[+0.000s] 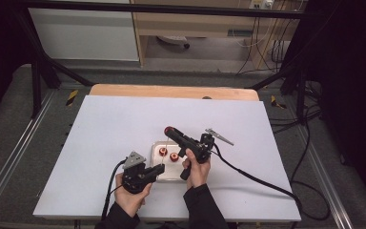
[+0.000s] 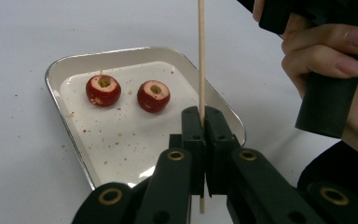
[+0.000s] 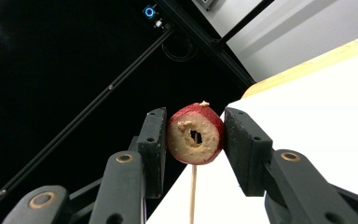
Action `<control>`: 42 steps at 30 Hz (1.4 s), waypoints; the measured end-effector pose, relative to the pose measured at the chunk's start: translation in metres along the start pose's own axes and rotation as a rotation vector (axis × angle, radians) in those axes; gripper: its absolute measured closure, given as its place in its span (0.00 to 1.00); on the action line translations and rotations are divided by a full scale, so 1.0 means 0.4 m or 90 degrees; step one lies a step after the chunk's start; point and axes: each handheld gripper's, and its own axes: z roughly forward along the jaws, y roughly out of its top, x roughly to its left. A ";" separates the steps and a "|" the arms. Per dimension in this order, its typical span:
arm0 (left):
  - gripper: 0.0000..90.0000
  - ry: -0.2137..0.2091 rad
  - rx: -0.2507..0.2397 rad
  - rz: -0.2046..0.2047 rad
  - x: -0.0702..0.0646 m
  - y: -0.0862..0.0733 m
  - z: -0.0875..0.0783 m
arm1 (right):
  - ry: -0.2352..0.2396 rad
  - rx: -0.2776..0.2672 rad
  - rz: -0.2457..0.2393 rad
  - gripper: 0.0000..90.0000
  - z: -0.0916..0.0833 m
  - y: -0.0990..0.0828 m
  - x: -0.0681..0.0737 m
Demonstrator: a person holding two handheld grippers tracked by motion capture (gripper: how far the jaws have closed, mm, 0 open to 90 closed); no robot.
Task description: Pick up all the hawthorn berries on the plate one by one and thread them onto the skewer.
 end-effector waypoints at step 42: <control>0.98 0.031 0.004 0.073 0.053 0.035 -0.004 | -0.060 0.132 -0.115 0.37 -0.042 -0.045 0.013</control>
